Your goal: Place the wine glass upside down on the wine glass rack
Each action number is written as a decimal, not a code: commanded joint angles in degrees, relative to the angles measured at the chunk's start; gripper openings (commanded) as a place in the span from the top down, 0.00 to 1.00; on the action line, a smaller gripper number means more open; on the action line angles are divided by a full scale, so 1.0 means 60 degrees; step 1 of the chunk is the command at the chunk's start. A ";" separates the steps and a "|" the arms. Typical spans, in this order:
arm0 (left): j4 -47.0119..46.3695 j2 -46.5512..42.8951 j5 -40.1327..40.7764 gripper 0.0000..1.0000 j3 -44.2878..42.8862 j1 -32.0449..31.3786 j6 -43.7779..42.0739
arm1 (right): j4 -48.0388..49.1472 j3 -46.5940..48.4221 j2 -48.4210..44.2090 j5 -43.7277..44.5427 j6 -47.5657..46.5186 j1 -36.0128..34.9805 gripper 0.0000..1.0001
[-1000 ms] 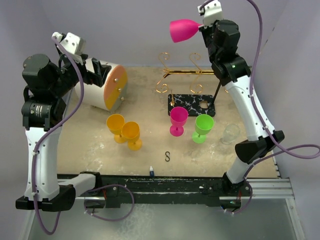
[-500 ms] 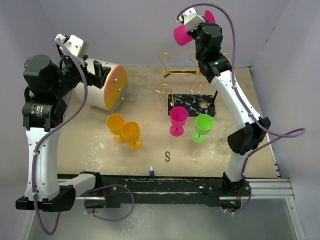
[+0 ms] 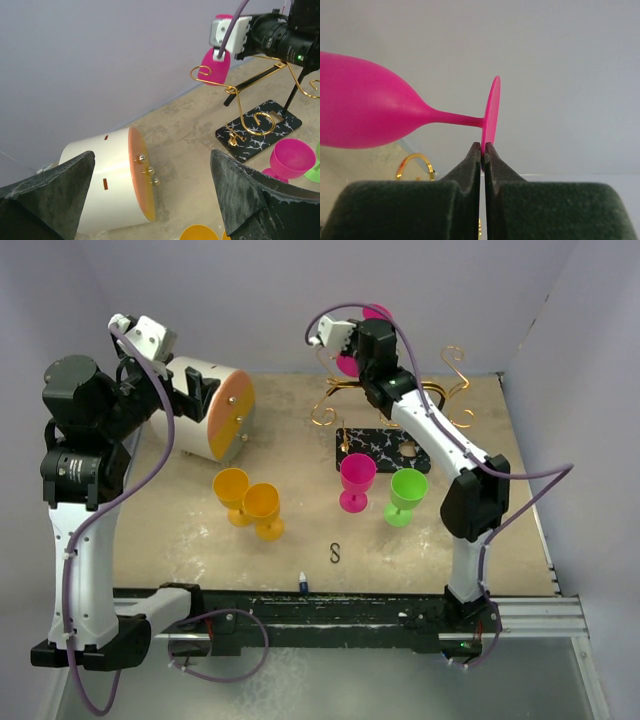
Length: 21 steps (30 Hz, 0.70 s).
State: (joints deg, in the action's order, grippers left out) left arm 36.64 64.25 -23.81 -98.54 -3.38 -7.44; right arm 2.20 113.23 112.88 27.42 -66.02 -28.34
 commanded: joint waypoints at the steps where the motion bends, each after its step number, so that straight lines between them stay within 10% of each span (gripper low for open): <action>1: -0.0180 -0.0234 -0.0030 0.01 -0.0038 0.0079 -0.0269 | 0.0854 -0.0833 -0.0755 -0.0693 -0.1129 -0.0078 1.00; 21: -0.0137 -0.0474 0.0553 0.01 0.0025 0.0160 -0.0641 | -0.1323 -0.1176 -0.1409 -0.3101 -0.1205 -0.0378 1.00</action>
State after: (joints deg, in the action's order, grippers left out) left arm 37.43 62.22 -21.82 -98.50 -2.96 -10.22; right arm -3.40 103.92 106.96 11.97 -72.60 -29.58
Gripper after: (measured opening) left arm 0.993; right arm 0.008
